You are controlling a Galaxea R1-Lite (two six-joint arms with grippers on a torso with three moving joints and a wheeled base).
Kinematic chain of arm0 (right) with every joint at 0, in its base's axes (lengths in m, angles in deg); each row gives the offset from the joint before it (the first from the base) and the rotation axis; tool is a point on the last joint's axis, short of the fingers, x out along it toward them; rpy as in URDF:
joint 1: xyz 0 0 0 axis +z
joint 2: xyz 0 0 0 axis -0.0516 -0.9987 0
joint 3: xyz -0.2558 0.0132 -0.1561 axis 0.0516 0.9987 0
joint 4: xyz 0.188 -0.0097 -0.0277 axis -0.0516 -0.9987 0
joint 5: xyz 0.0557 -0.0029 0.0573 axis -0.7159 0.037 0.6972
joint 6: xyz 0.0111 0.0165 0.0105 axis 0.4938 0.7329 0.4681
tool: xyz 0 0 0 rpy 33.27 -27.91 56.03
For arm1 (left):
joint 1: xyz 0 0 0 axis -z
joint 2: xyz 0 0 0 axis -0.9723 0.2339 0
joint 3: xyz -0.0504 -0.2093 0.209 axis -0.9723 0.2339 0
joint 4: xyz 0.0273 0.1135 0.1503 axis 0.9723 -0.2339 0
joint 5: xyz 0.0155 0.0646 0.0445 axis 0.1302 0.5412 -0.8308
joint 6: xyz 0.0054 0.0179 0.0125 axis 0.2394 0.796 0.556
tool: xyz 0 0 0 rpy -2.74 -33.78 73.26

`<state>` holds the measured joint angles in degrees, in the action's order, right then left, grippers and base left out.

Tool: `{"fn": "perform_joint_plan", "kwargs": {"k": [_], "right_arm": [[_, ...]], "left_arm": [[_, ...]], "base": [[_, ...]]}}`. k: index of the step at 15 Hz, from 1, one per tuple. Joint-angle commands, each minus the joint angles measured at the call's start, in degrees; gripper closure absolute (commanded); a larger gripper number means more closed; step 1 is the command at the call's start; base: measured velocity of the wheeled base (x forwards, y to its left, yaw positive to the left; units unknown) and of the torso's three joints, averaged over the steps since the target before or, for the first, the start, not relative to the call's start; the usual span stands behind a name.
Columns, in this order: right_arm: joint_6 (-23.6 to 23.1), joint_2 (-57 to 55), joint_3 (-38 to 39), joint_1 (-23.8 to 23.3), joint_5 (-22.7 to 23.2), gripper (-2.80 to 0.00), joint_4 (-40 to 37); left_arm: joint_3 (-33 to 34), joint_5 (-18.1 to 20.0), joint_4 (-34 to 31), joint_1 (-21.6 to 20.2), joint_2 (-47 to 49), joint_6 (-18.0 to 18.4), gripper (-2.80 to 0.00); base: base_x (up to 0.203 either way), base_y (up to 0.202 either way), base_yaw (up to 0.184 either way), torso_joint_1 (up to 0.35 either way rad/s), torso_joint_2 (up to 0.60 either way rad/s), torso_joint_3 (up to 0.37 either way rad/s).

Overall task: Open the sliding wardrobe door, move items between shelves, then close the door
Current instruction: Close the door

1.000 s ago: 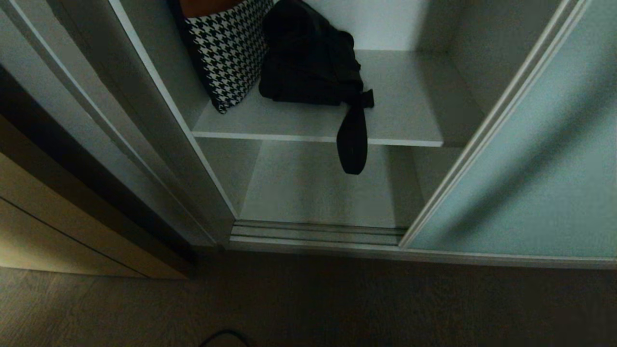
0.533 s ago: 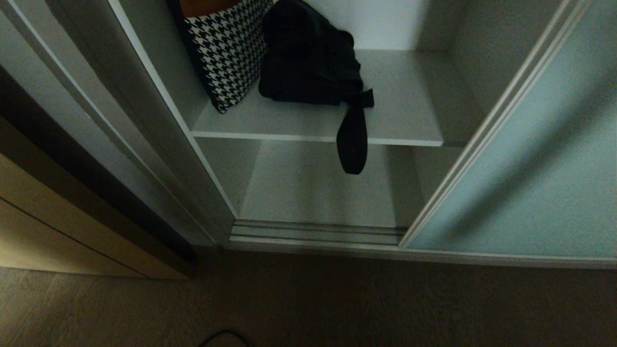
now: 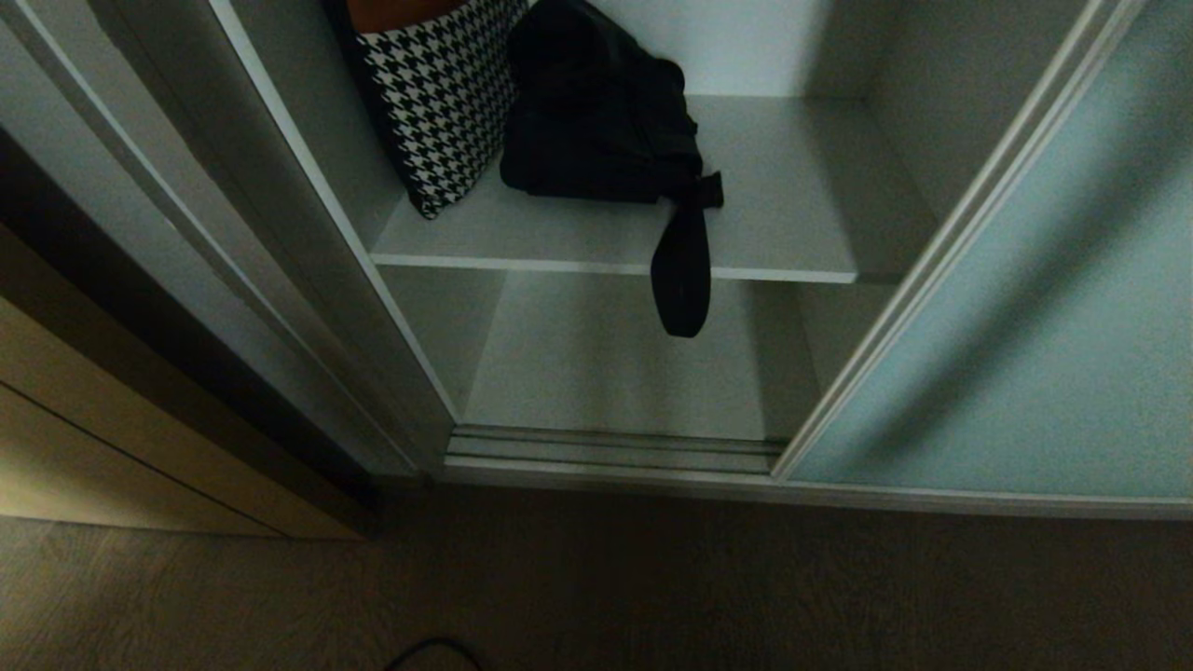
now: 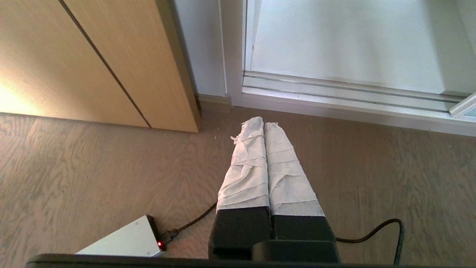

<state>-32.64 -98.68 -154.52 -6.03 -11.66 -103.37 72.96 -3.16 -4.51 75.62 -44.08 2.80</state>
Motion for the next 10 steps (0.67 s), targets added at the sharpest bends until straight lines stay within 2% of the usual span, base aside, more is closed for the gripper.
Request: {"fn": "perform_joint_plan", "kwargs": {"k": [1,4,7,10], "right_arm": [[0.23,-1.25,1.55,-2.03,2.36,0.0,0.18],[0.14,-3.01,1.93,-2.0,3.29,0.0,0.94],[0.22,-5.01,4.55,-1.97,3.21,0.0,7.99],[0.23,-7.39,5.2,-1.7,3.43,0.0,9.4]], "left_arm": [[0.09,-0.03,-0.01,-0.03,0.1,-0.03,0.0],[0.09,-0.03,0.01,-0.03,0.1,-0.03,0.0],[0.09,-0.03,0.02,-0.03,0.04,-0.03,0.0],[0.09,-0.03,0.02,-0.03,0.05,-0.03,0.0]], "base": [[0.0,0.0,0.0,0.0,0.0,0.0],[0.0,0.0,0.0,0.0,0.0,0.0],[0.0,0.0,0.0,0.0,0.0,0.0],[0.0,0.0,0.0,0.0,0.0,0.0]]}}
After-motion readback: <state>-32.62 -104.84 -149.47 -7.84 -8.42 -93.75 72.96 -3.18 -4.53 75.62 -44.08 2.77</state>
